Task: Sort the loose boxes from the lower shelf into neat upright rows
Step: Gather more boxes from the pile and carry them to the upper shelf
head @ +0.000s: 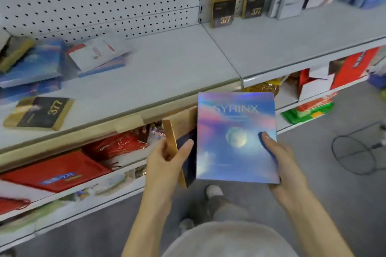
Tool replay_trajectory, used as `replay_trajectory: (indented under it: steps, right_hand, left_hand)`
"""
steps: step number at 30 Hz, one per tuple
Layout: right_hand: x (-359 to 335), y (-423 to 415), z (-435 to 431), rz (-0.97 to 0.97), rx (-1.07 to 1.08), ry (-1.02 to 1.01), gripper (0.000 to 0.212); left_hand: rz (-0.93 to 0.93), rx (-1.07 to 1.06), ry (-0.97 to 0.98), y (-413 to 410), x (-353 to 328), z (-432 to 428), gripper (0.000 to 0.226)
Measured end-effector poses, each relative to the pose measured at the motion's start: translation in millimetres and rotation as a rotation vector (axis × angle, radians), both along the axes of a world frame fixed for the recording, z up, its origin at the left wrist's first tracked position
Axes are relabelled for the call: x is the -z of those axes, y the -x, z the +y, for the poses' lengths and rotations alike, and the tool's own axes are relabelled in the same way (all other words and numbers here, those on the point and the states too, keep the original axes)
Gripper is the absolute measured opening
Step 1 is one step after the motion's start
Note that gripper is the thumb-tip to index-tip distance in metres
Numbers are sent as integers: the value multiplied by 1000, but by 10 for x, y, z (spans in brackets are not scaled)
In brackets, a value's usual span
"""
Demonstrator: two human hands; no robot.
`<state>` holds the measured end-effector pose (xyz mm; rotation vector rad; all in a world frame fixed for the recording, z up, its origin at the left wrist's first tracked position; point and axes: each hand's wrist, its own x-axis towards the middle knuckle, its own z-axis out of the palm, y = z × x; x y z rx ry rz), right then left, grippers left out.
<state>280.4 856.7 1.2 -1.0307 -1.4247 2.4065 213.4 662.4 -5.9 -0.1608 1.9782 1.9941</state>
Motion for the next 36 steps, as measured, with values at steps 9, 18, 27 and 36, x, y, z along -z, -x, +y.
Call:
replay_trajectory:
  steps: [9, 18, 27, 36]
  right_hand:
    - [-89, 15, 1222, 77, 128, 14, 33]
    - [-175, 383, 3215, 0, 60, -321, 11]
    - [-142, 941, 4213, -10, -295, -484, 59]
    - [8, 1736, 5116, -10, -242, -433, 34]
  left_hand:
    - [-56, 149, -267, 203, -19, 1539, 37]
    - [-87, 56, -334, 444, 16, 3412, 54]
    - [-92, -141, -342, 817, -56, 4272, 60]
    - [-100, -191, -257, 1704, 58, 5208, 48]
